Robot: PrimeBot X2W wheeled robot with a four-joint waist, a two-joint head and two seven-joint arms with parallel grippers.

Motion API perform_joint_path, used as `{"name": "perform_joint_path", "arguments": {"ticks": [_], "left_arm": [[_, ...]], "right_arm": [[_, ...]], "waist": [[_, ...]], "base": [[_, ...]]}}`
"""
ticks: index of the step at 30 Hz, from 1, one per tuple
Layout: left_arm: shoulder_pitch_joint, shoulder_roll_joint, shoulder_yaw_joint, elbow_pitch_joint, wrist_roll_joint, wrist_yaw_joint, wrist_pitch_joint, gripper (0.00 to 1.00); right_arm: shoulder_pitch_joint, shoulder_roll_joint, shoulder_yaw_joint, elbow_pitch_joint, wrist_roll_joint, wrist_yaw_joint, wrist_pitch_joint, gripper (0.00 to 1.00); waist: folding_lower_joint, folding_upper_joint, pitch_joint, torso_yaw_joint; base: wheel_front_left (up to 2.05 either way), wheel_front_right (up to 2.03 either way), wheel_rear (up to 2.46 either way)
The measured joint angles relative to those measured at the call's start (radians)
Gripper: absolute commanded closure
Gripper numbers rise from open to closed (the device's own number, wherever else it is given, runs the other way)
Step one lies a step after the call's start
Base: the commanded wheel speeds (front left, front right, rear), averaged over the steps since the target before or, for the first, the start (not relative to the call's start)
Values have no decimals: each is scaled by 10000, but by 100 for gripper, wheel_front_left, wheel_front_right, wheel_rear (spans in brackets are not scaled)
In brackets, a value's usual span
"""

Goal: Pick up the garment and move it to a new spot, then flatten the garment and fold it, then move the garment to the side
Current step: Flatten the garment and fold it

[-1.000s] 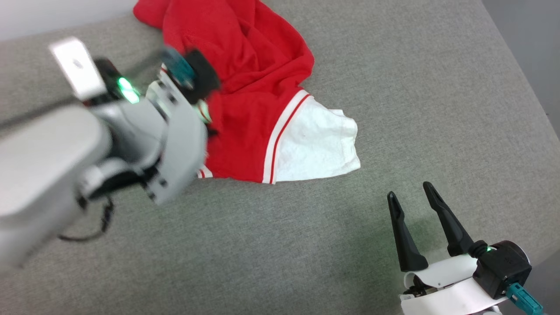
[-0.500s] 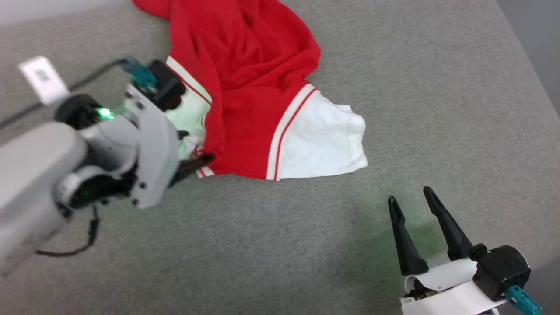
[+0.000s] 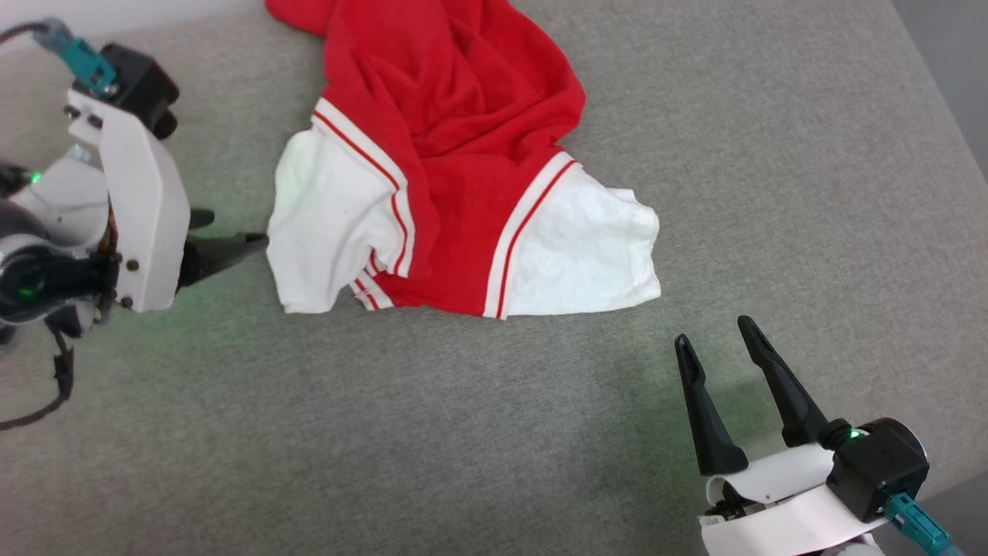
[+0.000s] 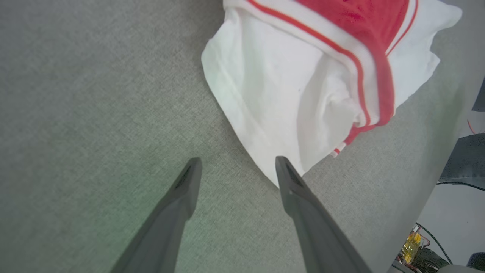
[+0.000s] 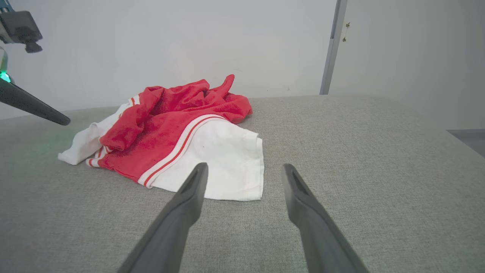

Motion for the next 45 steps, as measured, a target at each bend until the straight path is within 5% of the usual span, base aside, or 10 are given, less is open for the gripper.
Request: {"name": "perform_joint_path", "arguments": {"ticks": [9,13,14,22,34,45], "left_arm": [[450,-134,213,671,-1200,286,316,0],[485,-127,385,663,-1718,270,470,67],[511,-148,407,644,-1831,270,508,100],[501,-119,604,947,-1856,-46,268,100],[760,817,364,2792,-1145,-476,-13,100],[900,245,-6,4293,-171,-552,-955,100]], "right_arm": [[267,-2,-48,-355,19,0,0,0],[395,-2,-50,-453,25,0,-2,0],[394,-2,-58,-468,25,0,-2,0],[362,0,-391,-332,-113,0,8,0],[-440,6,-727,-140,-673,0,830,0],[-453,6,-1049,-748,-1235,0,1636,0]], "waist": [[0,0,439,-439],[0,0,560,-552],[0,0,576,-554],[0,0,462,-87],[0,0,-62,1346],[0,0,-414,1901]], "base": [[0,0,0],[0,0,0],[0,0,0],[0,0,0],[0,0,0],[0,0,0]]}}
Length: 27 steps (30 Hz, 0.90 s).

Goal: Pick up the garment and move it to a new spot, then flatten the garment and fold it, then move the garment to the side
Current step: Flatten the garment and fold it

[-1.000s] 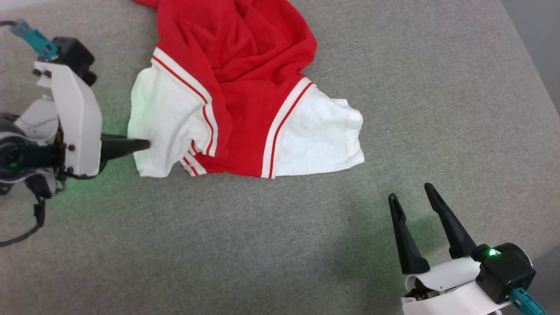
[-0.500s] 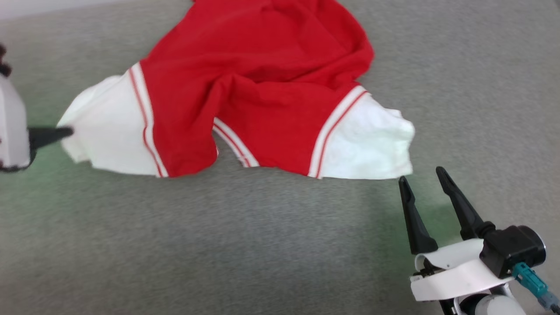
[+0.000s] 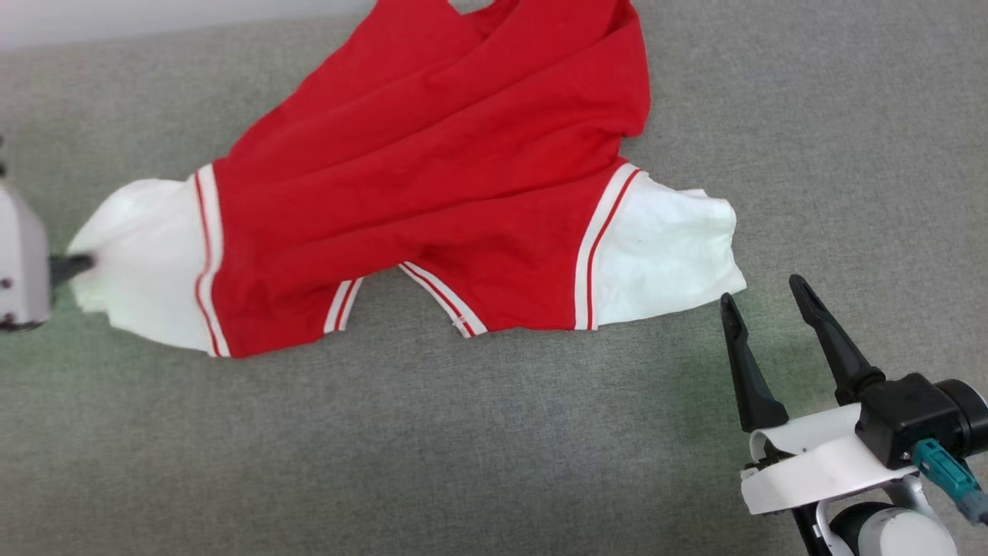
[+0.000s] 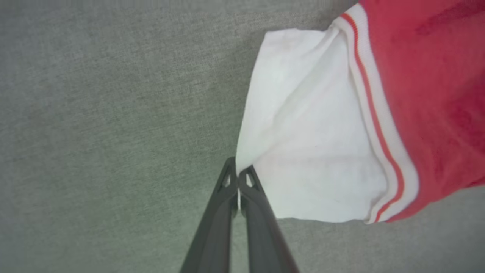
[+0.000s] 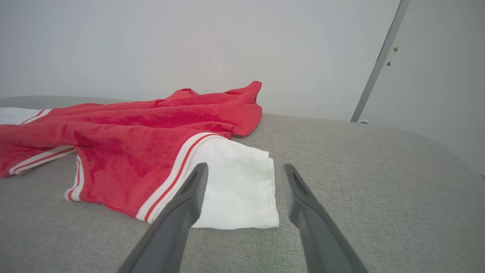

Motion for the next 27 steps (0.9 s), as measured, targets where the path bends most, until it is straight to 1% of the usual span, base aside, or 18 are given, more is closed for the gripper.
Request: {"name": "perform_joint_path", "arguments": {"ticks": [1,2,3,4,6,8,10,12,15,18,20,22,24,25,27], "left_arm": [[17,-146,46,69,-63,-2,-201,89],[28,-272,128,146,-128,-4,-447,60],[43,-347,169,180,-159,-4,-621,11],[86,-362,163,132,-144,-6,-800,0],[267,-334,209,33,-104,-13,-1390,0],[434,-242,213,-278,127,-13,-2199,0],[795,-205,512,-554,-125,-15,-3312,0],[1265,-127,706,-915,-232,-15,-4554,0],[2071,-46,775,-1179,-54,-31,-6291,0],[2987,-213,777,-1361,-61,-31,-7729,0],[3418,-309,771,-1442,153,-31,-8508,0],[3743,-458,953,-1471,263,-21,-8903,0],[3971,-566,1277,-1549,792,150,-9060,0],[4107,-677,1770,-1643,1043,255,-9060,0],[4367,-951,2938,-2071,2127,556,-9076,0]], "right_arm": [[3,-2,-8,-42,-50,0,104,0],[3,-8,-6,-81,-150,0,226,0],[-1,-6,15,-100,-280,0,355,0],[-5,-6,61,-115,-468,0,520,0],[-72,-6,203,-119,-838,0,876,0],[-245,-4,378,-79,-1271,0,1329,0],[-474,-63,694,59,-1649,0,1772,0],[-738,-343,1060,274,-1662,0,2211,0],[-1057,-1377,1666,656,-1444,0,3045,0],[-1288,-2525,2790,871,-564,0,3963,0],[-1615,-3478,3438,905,25,0,4648,0],[-1906,-4320,3873,832,665,0,5191,0],[-2243,-4901,4199,662,1273,0,5653,0],[-2410,-5196,4324,558,1469,0,5868,0],[-2717,-5745,4483,380,1990,0,6207,0]], "waist": [[0,0,-35,26],[0,0,-73,57],[0,0,-116,88],[0,0,-165,119],[0,0,-277,189],[0,0,-396,281],[0,0,-519,383],[0,0,-639,500],[0,0,-780,748],[0,0,-898,1058],[0,0,-954,1280],[0,0,-990,1510],[0,0,-1005,1741],[0,0,-1004,1855],[0,0,-983,2085]], "base": [[0,0,0],[0,0,0],[0,0,0],[0,0,0],[0,0,0],[0,0,0],[0,0,0],[0,0,0],[0,0,0],[0,0,0],[0,0,0],[0,0,0],[0,0,0],[0,0,0],[0,0,0]]}}
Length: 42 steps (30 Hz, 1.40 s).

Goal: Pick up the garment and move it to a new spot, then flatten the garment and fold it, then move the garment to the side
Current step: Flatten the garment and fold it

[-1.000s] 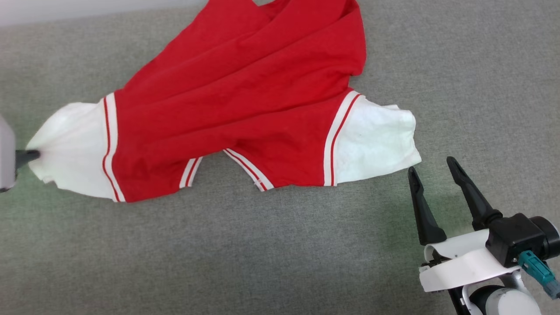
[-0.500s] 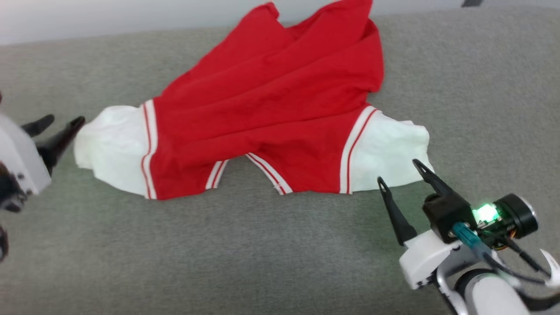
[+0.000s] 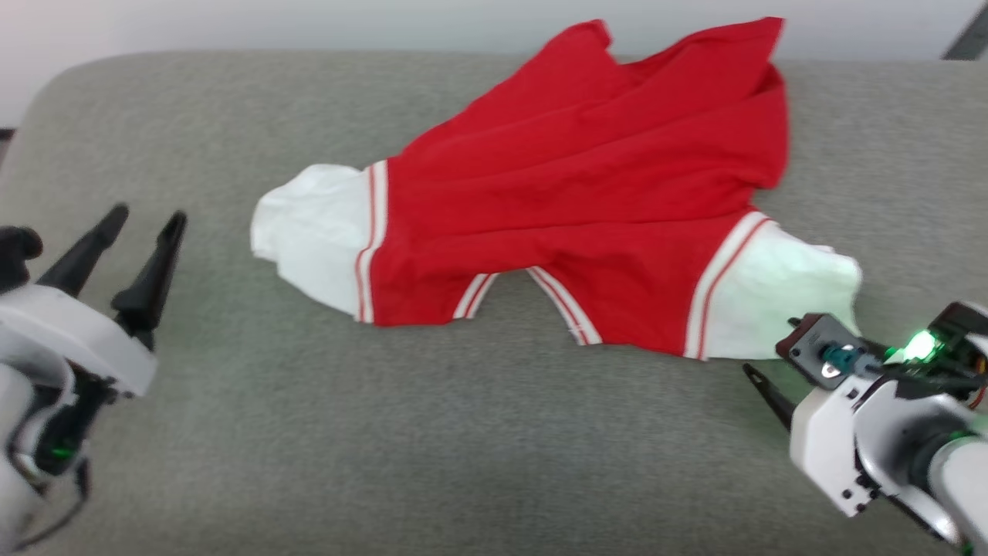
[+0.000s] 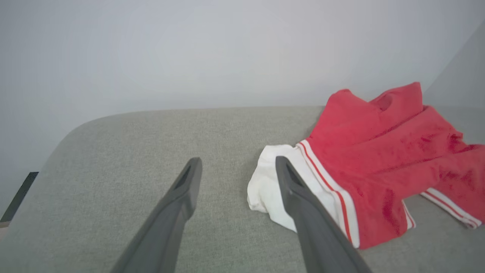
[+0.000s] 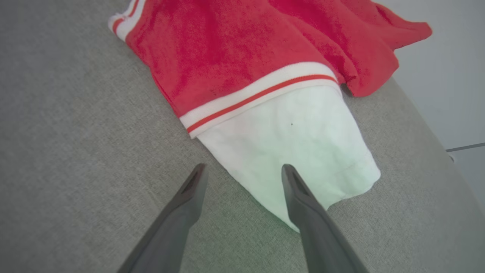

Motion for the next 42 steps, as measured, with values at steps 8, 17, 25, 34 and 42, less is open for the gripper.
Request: {"name": "perform_joint_path", "arguments": {"ticks": [8,17,25,34,42], "left_arm": [[3050,-1875,4249,-1645,3601,56,-23,0],[4027,-2943,6257,-2036,5348,-529,-23,0],[3997,-2071,5758,-2755,5756,-589,-23,0],[1412,1114,949,-3430,4337,-598,683,0],[-2803,1864,-3210,-3879,2121,-598,2907,0]], "right_arm": [[-1167,-1528,1315,-203,1557,0,1172,0],[-2289,-1845,2395,150,1994,0,1918,65],[-2791,-1256,2483,334,2040,2,1810,100],[-3031,-842,2351,182,1756,8,1850,100],[-3305,-403,2274,10,1507,12,2019,100]], "waist": [[0,-1,285,797],[0,0,1009,1154],[0,0,1365,824],[0,0,1684,276],[0,0,2149,-103]], "base": [[0,0,0],[0,0,0],[0,0,0],[0,0,0],[0,0,0]]}}
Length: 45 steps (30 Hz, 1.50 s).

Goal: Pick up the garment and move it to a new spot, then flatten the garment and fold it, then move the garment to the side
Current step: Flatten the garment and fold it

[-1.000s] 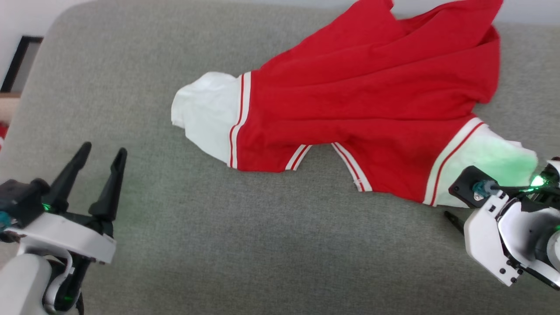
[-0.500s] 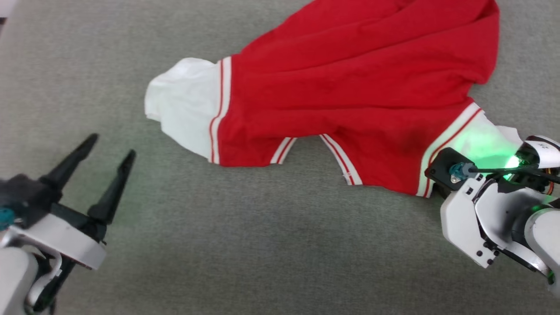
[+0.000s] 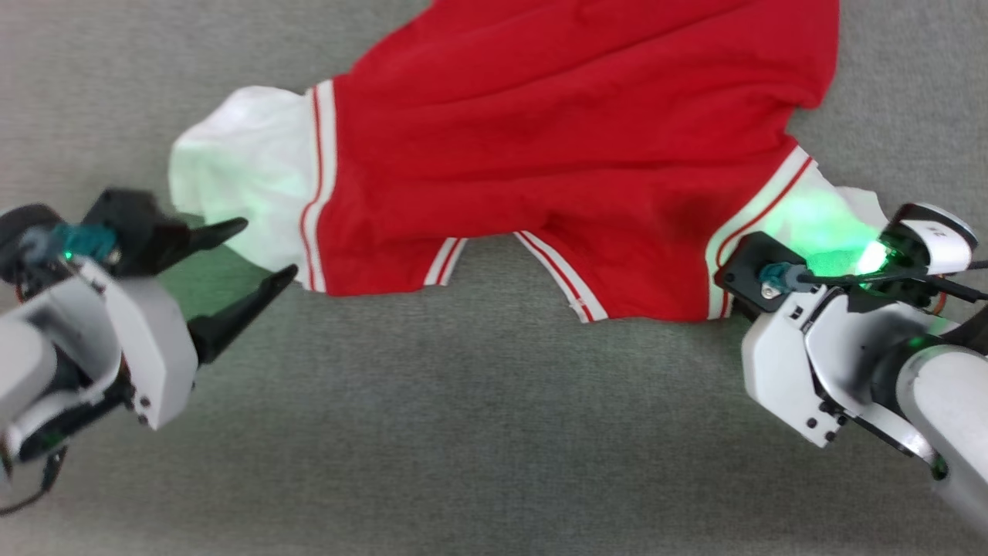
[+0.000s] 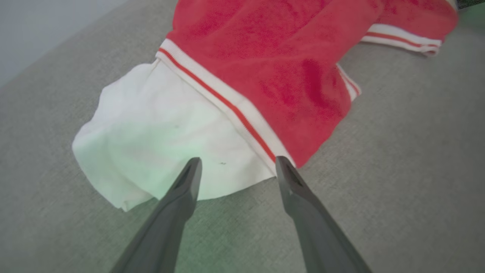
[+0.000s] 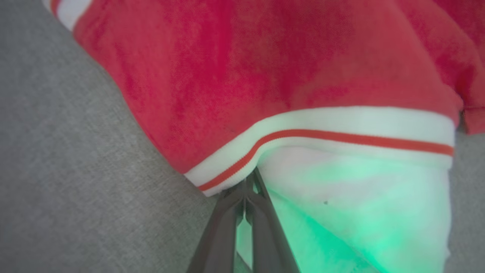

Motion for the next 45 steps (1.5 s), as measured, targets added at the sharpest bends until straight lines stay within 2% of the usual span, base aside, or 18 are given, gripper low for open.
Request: {"name": "perform_joint_path", "arguments": {"ticks": [4,8,11,12,13,14,15,18,21,26,33,38,41,45], "left_arm": [[-1225,-136,-1076,694,-437,0,863,0],[-1464,-117,-1183,961,-502,0,1507,0],[-1348,-27,-1099,809,-982,4,2040,0],[-1337,27,-1068,694,-1016,10,2251,26],[-1322,82,-1041,627,-1026,15,2374,26],[-1309,125,-1020,568,-1103,15,2451,85],[-1297,146,-1011,525,-1218,15,2510,100],[-1251,98,-1014,635,-2125,13,2428,100],[-1245,-19,-1080,736,-2577,13,2186,100],[-1250,-38,-1227,604,-4151,10,897,100],[-1155,573,-700,-1099,-5914,8,-915,100],[-735,1003,-372,-1998,-6326,8,-1532,100],[-679,857,-280,-1567,-6217,10,-1708,100],[-936,132,443,-838,-6903,8,-1770,100]], "right_arm": [[-110,299,-6,-127,-314,0,42,100],[-203,562,17,-151,-428,-4,48,100],[-239,721,17,-134,-477,-4,-15,100],[-247,761,10,-125,-491,-4,-46,100],[-248,792,-4,-109,-502,-4,-105,100],[-247,823,-33,-98,-506,-4,-165,100],[-242,842,-73,-88,-520,0,-240,100],[-94,966,-378,-73,-591,4,-514,100],[122,1147,-976,-88,-756,0,-968,100],[715,1216,-2127,-677,-1124,-12,-1542,100],[1892,1189,-3756,-2368,-1371,-12,-1630,100],[2772,1544,-4892,-3373,-1453,-12,-1396,100],[2871,1856,-5147,-3147,-1653,-12,-1283,100],[2019,2644,-5170,-2311,-2038,-12,-1087,100]], "waist": [[0,0,261,-225],[0,0,474,-479],[0,0,578,-642],[0,0,603,-688],[0,0,623,-729],[0,0,638,-763],[0,0,647,-791],[0,0,614,-815],[0,0,521,-808],[0,1,249,-772],[0,0,-157,-663],[0,0,-182,-521],[0,0,-43,-510],[0,0,208,-526]], "base": [[0,0,0],[0,0,0],[0,0,0],[0,0,0],[0,0,0],[0,0,0],[0,0,0],[0,0,0],[0,0,0],[0,0,0],[0,0,0],[0,0,0],[0,0,0],[0,0,0]]}}
